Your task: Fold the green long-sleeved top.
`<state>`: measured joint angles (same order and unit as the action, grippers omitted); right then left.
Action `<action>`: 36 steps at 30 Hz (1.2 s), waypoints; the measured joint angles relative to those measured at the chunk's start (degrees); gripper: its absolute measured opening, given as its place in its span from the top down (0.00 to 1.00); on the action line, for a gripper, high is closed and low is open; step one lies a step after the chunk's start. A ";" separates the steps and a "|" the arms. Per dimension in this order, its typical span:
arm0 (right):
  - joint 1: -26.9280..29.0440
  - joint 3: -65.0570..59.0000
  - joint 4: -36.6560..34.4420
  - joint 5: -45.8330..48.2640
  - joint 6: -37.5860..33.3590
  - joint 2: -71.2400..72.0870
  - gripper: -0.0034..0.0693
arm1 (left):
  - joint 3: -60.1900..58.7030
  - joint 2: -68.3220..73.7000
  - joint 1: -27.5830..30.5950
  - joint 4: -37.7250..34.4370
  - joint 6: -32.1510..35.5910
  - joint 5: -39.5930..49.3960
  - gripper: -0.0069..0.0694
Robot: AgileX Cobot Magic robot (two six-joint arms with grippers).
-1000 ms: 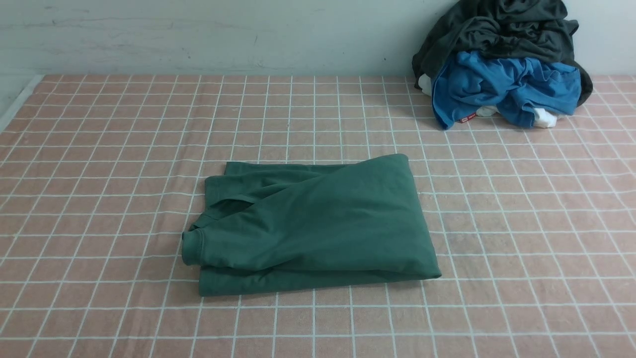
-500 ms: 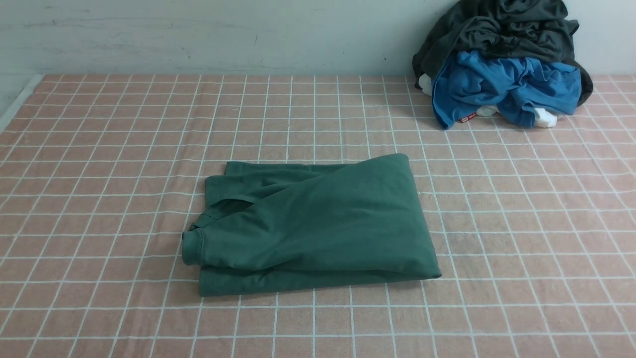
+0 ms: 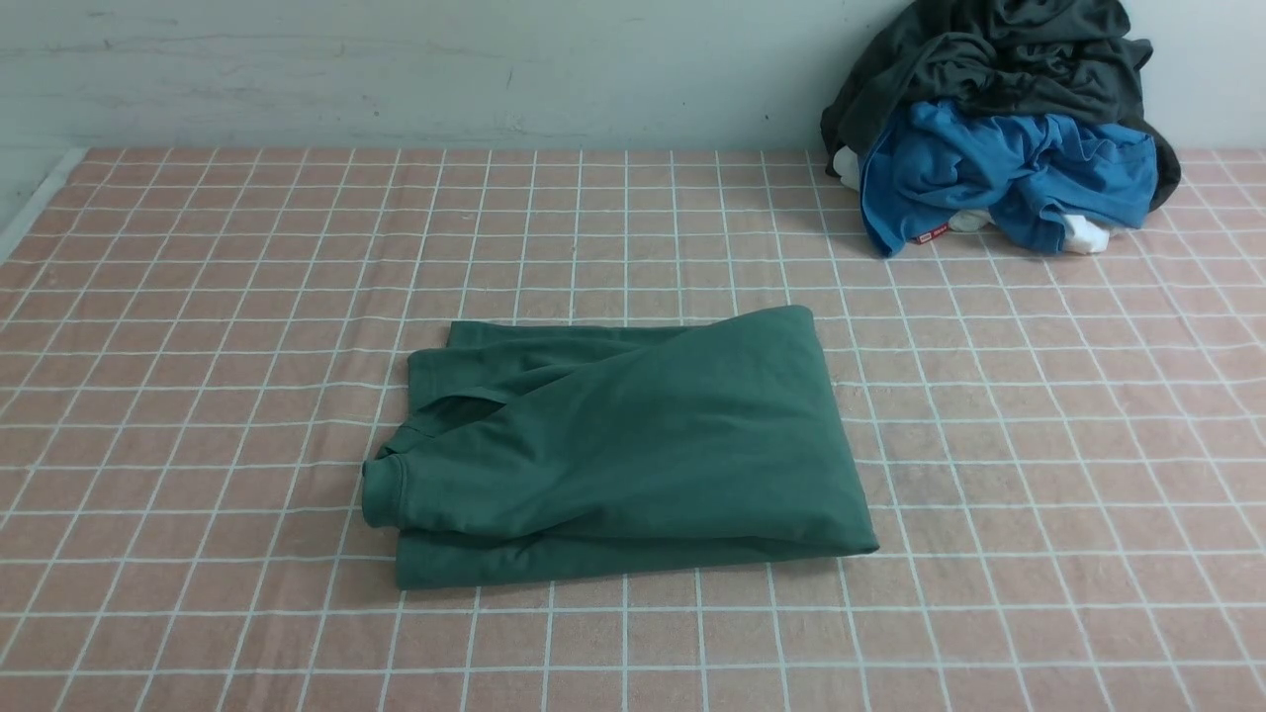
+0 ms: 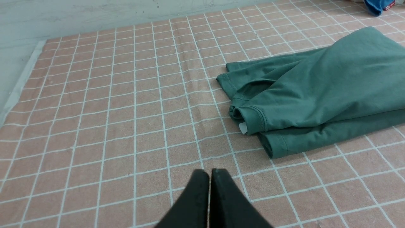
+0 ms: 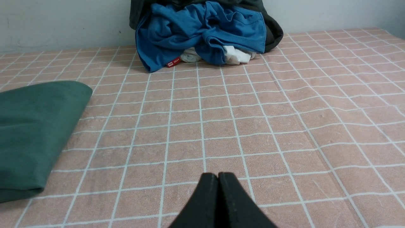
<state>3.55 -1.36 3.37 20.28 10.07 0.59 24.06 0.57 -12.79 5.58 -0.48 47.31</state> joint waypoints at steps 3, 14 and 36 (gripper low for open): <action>0.00 0.00 0.00 0.00 0.00 0.00 0.97 | 0.00 0.00 0.00 0.00 0.00 0.00 0.91; 0.00 0.00 0.06 0.00 0.00 0.00 0.97 | 0.00 0.00 0.00 0.00 0.00 0.00 0.91; 0.00 0.00 0.10 0.07 0.00 0.00 0.97 | -25.69 -1.16 10.94 -4.52 0.48 -36.74 0.91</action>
<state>3.55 -1.36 3.47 20.35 10.07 0.59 -1.64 -0.59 -1.85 1.06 0.00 10.57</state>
